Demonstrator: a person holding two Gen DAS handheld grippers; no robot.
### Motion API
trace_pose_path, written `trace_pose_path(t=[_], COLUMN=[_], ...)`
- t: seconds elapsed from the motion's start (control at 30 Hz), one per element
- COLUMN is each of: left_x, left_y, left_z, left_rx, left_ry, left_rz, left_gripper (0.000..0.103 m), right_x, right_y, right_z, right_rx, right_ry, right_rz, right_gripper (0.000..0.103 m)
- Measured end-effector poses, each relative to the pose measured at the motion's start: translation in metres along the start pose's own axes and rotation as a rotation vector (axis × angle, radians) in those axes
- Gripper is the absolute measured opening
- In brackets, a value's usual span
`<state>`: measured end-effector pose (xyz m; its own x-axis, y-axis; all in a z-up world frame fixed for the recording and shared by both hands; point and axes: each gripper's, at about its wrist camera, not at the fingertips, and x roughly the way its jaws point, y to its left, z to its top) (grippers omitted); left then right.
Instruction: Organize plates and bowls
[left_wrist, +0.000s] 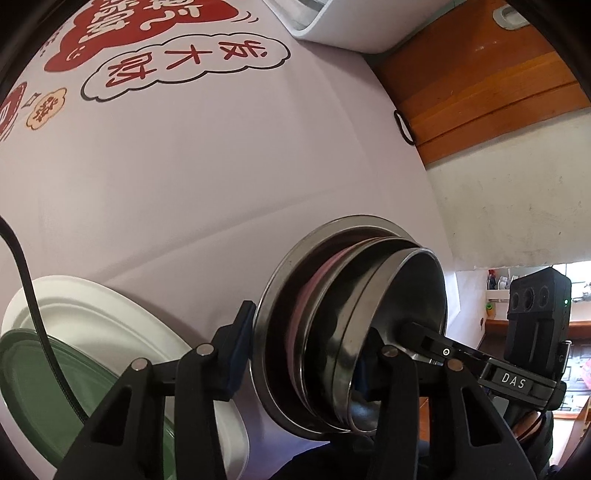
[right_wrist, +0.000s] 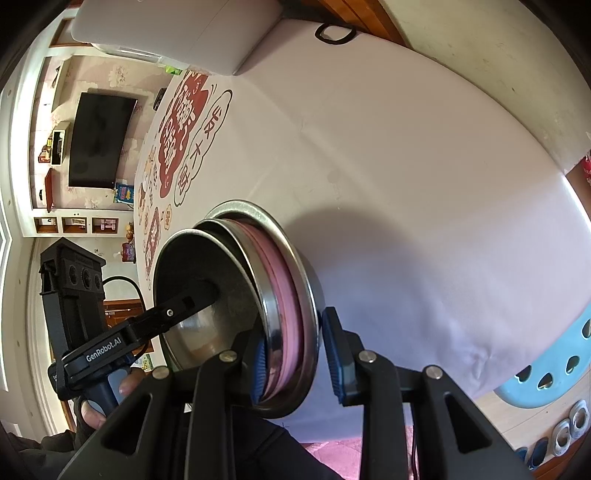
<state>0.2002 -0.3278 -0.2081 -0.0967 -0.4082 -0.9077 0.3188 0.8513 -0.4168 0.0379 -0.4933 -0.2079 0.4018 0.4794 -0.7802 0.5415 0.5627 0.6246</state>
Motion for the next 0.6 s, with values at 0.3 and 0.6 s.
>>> trace_pose_path(t=[0.3,0.6], left_x=[-0.001,-0.024], left_y=[0.001,0.001], left_z=[-0.006,-0.019], left_rx=[-0.016,-0.028], left_ry=[-0.002,-0.082], left_rz=[0.014,0.010], left_gripper=[0.042,0.042], right_x=[0.000,-0.013], right_y=[0.002,0.018], right_z=[-0.001,-0.002], right_rx=[-0.013,-0.101], right_ry=[0.007,-0.024], right_rz=[-0.007,0.014], right_gripper=[0.028,0.028])
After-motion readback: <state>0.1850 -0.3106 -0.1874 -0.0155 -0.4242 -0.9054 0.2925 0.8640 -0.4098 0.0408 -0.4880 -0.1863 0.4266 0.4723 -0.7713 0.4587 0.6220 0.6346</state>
